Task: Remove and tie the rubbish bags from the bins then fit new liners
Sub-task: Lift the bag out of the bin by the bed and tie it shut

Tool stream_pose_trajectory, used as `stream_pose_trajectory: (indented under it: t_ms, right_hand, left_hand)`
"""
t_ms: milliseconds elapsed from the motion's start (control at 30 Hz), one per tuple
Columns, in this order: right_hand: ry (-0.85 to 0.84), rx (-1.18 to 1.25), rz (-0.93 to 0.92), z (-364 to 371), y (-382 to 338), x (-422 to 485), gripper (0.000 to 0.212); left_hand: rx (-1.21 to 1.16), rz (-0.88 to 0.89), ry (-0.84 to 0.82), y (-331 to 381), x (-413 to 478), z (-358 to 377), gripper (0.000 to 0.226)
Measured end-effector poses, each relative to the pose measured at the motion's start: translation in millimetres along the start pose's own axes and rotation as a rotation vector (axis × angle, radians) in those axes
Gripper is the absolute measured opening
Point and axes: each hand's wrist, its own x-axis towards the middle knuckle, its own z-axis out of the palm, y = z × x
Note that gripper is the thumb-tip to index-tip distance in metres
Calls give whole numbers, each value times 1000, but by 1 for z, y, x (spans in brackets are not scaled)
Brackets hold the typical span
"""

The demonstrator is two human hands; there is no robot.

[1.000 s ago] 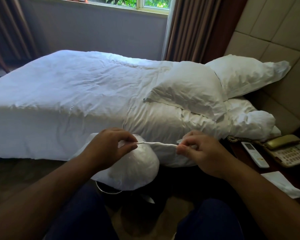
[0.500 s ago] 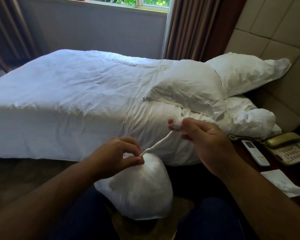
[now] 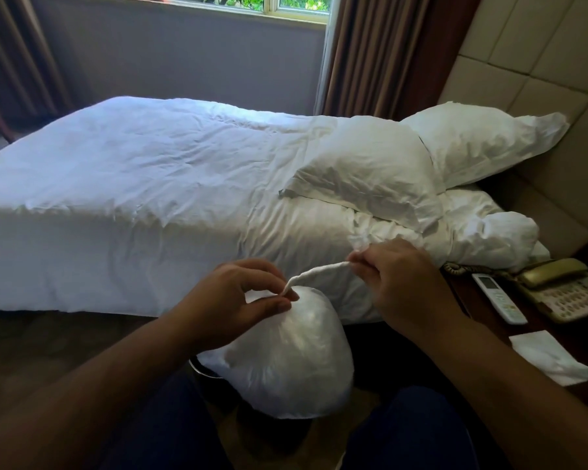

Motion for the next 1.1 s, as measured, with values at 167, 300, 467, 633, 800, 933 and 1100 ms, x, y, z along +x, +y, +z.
stream_pose_trajectory:
  t_ms: [167, 300, 467, 633, 800, 933, 1100]
  right_hand:
    - [-246, 8, 61, -1, -18, 2, 23]
    - [-326, -15, 41, -2, -31, 0, 26]
    - [-437, -18, 30, -1, -39, 0, 27]
    - [-366, 21, -43, -1, -41, -2, 31]
    - [-218, 98, -43, 0, -35, -3, 42]
    - [-245, 295, 1, 1, -39, -2, 41]
    - [-289, 596, 187, 0, -42, -3, 31]
  left_hand:
    - [0, 40, 124, 9, 3, 3, 16]
    - [-17, 61, 162, 16, 6, 3, 21]
    - [-13, 41, 162, 15, 7, 5, 26]
    - [33, -21, 326, 14, 6, 8, 18]
    - [121, -70, 359, 8, 7, 4, 11]
    - [170, -131, 319, 6, 6, 7, 12]
    - [202, -136, 273, 9, 7, 8, 12]
